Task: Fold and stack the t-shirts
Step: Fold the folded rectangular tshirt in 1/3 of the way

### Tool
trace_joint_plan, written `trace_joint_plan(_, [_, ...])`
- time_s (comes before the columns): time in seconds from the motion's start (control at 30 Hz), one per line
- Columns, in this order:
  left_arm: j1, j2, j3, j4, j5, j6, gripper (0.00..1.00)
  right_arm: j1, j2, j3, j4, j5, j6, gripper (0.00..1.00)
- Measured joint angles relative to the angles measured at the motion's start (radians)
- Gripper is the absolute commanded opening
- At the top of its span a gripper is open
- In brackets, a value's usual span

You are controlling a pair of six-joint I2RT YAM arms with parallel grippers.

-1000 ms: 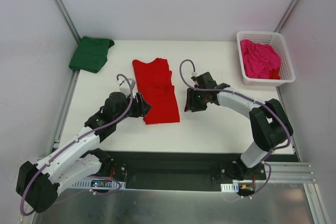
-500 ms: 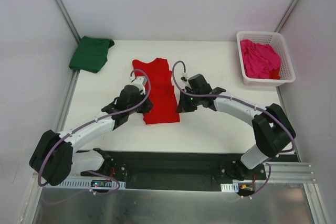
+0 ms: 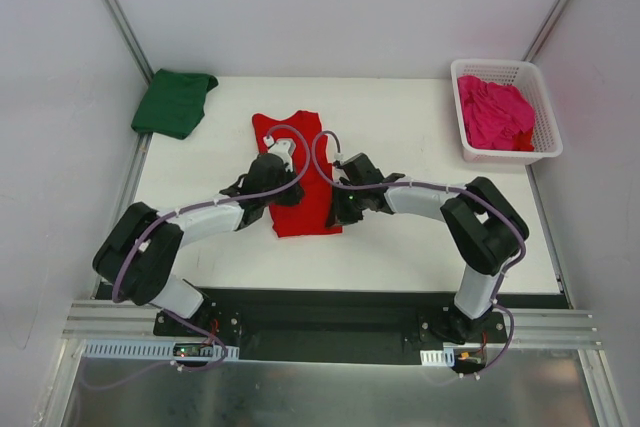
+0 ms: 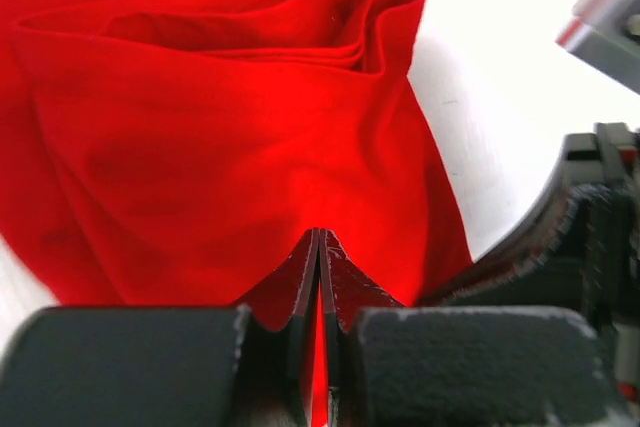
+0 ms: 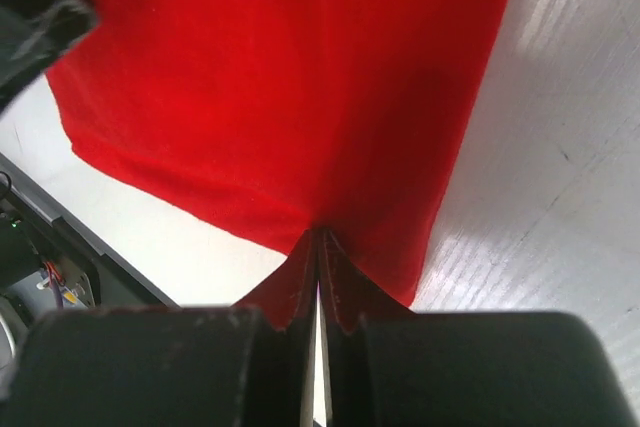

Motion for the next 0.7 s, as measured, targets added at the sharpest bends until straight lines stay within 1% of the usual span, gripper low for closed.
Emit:
trace_joint_plan(0.17, [0.0, 0.108, 0.033, 0.048, 0.023, -0.002, 0.0, 0.0, 0.003, 0.0, 0.01, 0.001, 0.007, 0.02])
trace_joint_plan(0.53, [0.0, 0.267, 0.129, 0.138, 0.053, -0.007, 0.0, 0.001, 0.004, 0.0, 0.011, 0.001, 0.01, 0.02])
trace_joint_plan(0.7, [0.009, 0.336, 0.177, 0.146, 0.05, -0.006, 0.0, 0.001, 0.007, 0.0, 0.011, 0.001, 0.015, 0.02])
